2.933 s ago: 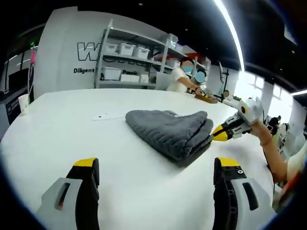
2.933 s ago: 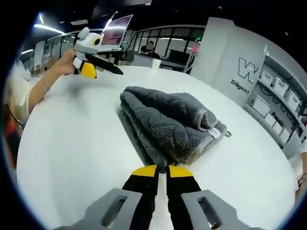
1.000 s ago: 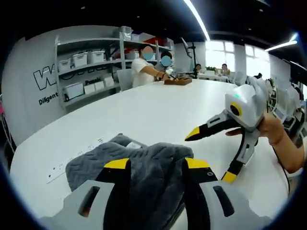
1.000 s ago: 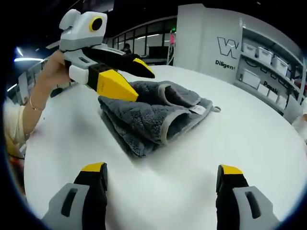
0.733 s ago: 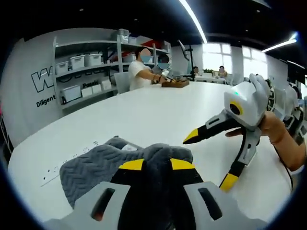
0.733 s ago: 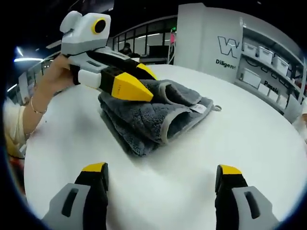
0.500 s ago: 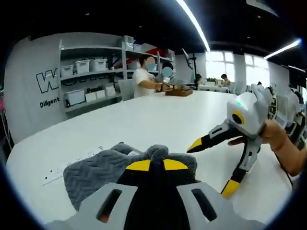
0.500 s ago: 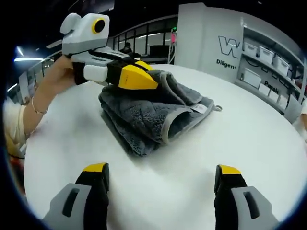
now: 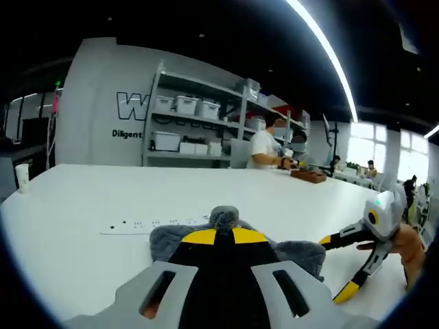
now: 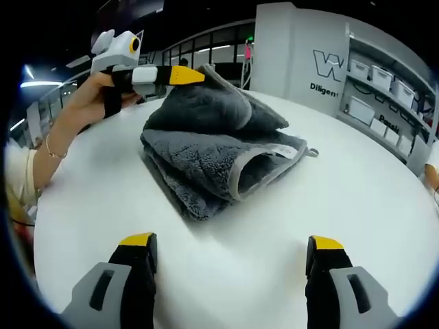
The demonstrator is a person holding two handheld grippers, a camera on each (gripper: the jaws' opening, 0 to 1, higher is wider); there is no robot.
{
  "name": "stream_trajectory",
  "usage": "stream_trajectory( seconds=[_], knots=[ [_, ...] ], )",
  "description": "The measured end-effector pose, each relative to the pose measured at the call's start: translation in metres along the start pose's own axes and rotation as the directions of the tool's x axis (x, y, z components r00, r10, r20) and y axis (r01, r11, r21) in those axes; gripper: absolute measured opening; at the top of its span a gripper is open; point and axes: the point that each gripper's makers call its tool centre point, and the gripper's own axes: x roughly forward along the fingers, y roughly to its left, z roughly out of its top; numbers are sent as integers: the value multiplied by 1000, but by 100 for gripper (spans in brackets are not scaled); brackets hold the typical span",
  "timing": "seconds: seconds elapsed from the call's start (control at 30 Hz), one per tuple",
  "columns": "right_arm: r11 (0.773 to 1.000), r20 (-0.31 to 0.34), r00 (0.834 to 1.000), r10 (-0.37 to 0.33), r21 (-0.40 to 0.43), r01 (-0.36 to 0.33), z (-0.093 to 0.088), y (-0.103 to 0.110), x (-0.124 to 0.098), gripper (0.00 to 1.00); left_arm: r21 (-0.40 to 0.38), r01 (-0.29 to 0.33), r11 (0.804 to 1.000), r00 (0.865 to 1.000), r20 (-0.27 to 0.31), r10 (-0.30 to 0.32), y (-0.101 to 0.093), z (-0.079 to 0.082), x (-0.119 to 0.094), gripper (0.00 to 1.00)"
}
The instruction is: Open the folded towel by lifting each exposed corner and separating the folded layers until the towel lies flat within the target outline without major curled edges
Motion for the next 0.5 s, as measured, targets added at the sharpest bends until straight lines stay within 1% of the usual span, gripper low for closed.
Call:
stream_trajectory(
  seconds=[0.07,0.13,0.17,0.2,0.27,0.33,0.37,0.43,0.5],
  knots=[
    [1000,-1,1000,-1,-1,1,0,0,0,90,-10,-19,1000,1000,8,19,5,0,-4,5],
    [1000,-4,1000,-3,-3,3,-1,-1,-1,89,-38,-65,997,997,25,66,21,0,-13,5],
    [1000,-4,1000,-3,-3,3,-1,-1,-1,89,-37,-74,997,997,25,75,24,0,-15,5],
    [1000,-4,1000,-3,-4,3,-1,-1,-1,89,-20,-101,995,995,23,102,32,-1,-20,5],
    [1000,-3,1000,0,-4,0,-1,-1,0,89,5,-135,991,991,24,135,41,-2,-25,5],
    [1000,-2,1000,1,-2,-1,0,-1,0,89,-4,-172,985,985,32,172,53,-3,-32,5],
    [1000,-2,1000,1,-2,-1,0,-1,0,89,-9,-177,984,983,34,178,56,-4,-33,5],
    [1000,-1,1000,2,-1,-2,0,-1,-1,89,-36,-214,976,976,42,215,70,-7,-42,5],
    [1000,-2,1000,2,-1,-2,0,0,-1,89,-41,-252,967,967,40,253,83,-11,-51,5]
  ],
)
